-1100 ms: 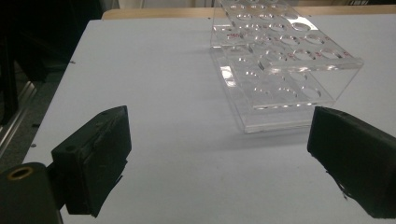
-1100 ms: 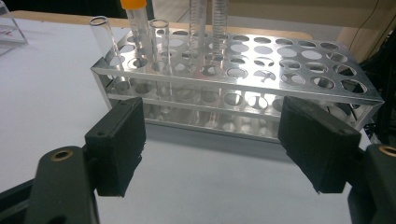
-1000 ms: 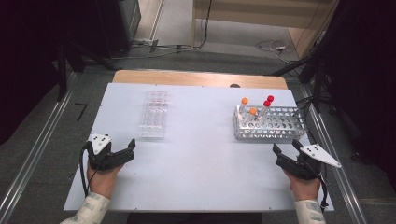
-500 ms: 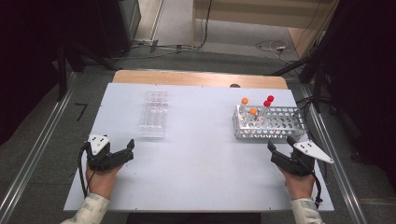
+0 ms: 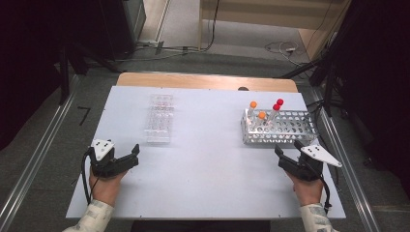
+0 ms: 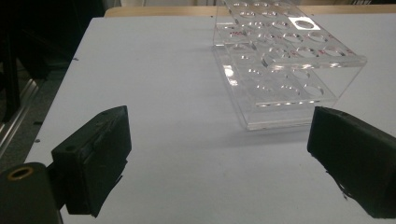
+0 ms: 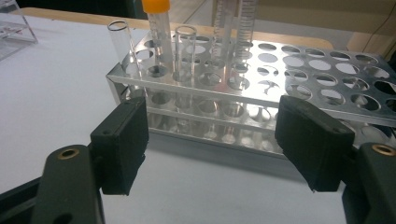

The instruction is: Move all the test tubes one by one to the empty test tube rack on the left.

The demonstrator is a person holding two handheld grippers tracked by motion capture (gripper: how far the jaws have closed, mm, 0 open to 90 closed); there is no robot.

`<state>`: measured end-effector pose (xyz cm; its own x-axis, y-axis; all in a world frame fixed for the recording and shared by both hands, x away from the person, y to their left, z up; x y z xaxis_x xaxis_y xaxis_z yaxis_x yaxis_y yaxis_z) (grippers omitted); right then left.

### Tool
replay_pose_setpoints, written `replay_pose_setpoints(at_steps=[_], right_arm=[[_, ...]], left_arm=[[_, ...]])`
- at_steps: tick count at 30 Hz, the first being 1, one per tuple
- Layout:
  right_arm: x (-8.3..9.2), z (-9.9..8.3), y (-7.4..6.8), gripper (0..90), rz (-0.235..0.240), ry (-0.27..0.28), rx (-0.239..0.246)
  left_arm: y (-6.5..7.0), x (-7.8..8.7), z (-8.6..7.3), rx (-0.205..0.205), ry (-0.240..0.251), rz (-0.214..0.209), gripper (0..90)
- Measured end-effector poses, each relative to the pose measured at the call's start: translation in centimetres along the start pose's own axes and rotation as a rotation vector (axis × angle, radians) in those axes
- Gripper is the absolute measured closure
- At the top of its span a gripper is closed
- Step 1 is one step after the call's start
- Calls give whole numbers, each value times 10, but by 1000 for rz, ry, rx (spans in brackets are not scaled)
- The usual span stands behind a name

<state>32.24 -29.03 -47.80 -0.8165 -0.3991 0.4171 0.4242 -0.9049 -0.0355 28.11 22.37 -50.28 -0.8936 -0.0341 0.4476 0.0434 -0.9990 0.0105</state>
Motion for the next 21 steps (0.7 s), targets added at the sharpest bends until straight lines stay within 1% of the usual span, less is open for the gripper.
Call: replay_pose_setpoints(at_steps=[3,7,12,16,17,18,21], right_arm=[[-6,2,-4,258,12,-5,11],[-10,4,-5,278,24,-1,16],[-20,9,-5,329,42,7,4],[-28,13,-4,375,41,9,5],[-32,15,-3,403,37,17,12],[-32,15,-3,403,37,17,12],[-37,17,-3,443,40,24,19]], left_arm=[[0,0,0,-2,-2,3,66],[0,0,0,-2,-2,4,66],[0,0,0,-3,-1,4,66],[0,1,0,-4,1,6,66],[0,1,0,-2,1,7,66],[0,1,0,-2,-1,9,66],[-1,1,0,1,1,5,66]])
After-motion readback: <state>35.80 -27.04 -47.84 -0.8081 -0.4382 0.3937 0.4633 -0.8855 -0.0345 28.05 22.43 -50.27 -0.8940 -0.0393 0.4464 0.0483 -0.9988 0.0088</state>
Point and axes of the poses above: each handheld gripper's, and its own axes: x roughly backward along the jaws, z roughly out of its top, y roughly to its right, the point moved 5 cm from there along -x, roughly forward along the jaws, and after that the axes turned 7 degrees about z, right-handed, at the moved point
